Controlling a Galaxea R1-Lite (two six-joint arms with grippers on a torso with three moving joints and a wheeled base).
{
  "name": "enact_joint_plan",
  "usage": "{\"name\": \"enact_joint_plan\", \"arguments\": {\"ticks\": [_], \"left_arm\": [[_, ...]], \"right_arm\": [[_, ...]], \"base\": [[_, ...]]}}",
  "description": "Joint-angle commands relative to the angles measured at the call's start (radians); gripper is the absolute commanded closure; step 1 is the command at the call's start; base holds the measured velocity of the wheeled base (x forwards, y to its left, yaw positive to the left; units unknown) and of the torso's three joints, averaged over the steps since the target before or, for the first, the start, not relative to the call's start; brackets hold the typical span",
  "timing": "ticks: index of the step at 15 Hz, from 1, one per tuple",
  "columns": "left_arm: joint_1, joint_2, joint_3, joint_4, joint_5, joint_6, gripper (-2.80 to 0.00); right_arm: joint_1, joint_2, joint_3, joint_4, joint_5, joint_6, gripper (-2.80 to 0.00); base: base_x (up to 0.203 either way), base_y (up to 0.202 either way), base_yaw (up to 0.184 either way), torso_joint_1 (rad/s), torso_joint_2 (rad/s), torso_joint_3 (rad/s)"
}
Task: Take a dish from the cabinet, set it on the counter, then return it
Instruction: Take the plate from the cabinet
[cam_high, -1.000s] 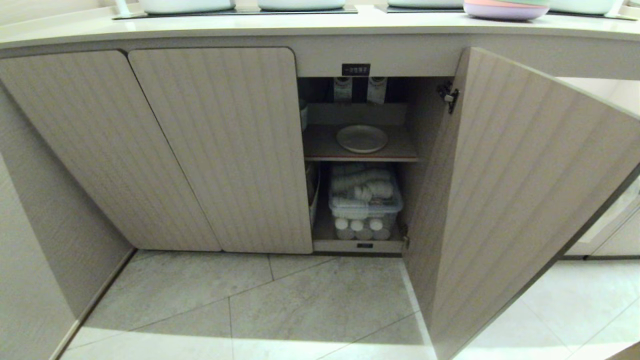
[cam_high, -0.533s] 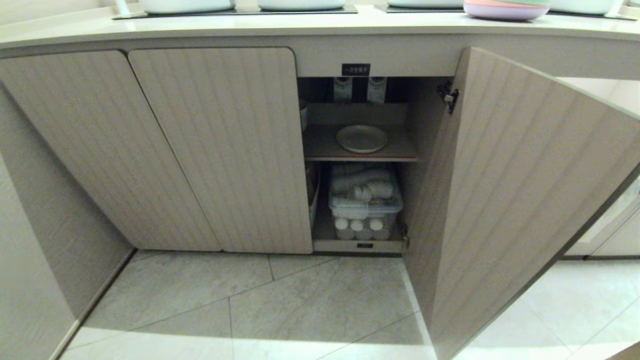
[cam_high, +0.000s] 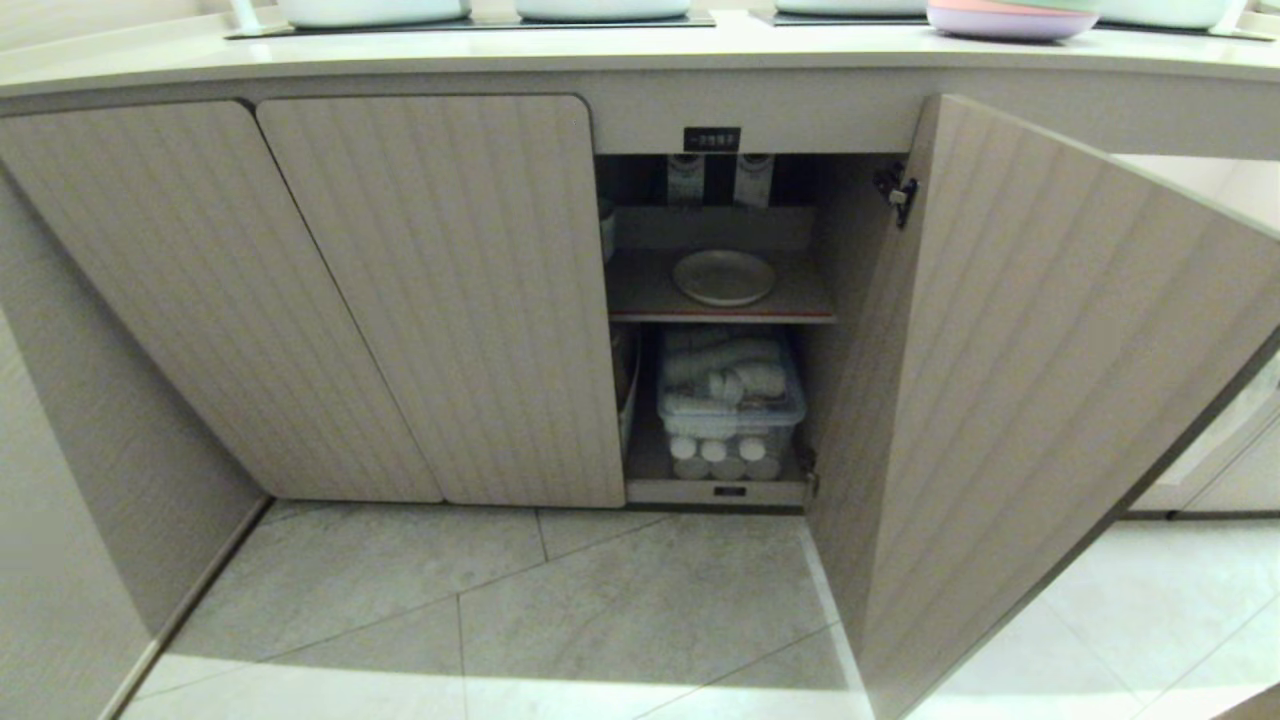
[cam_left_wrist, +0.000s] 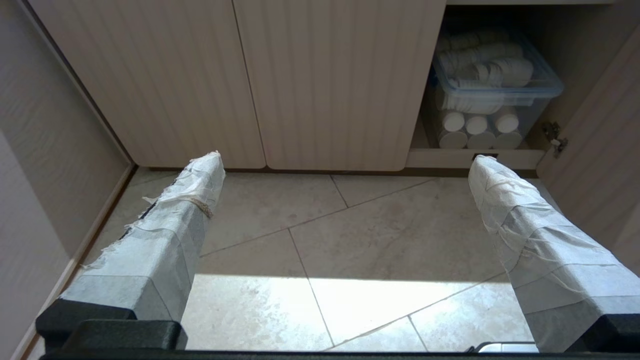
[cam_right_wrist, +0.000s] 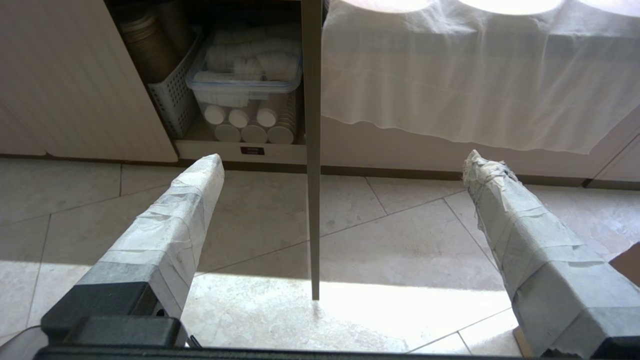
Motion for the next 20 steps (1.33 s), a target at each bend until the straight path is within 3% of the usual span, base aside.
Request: {"name": "enact_joint_plan", "arguments": {"ticks": [1, 20], "left_arm": [[0.000, 0.000, 0.000, 0.000, 0.001, 0.000, -2.80], [0.000, 0.000, 0.000, 0.000, 0.001, 0.000, -2.80]], "right_arm": [[0.000, 0.001, 0.000, 0.000, 0.000, -0.003, -2.80], [0.000, 0.001, 0.000, 0.000, -0.001, 0.005, -2.80]], "base": [[0.000, 0.000, 0.000, 0.000, 0.00, 0.000], [0.000, 0.000, 0.000, 0.000, 0.00, 0.000]]}}
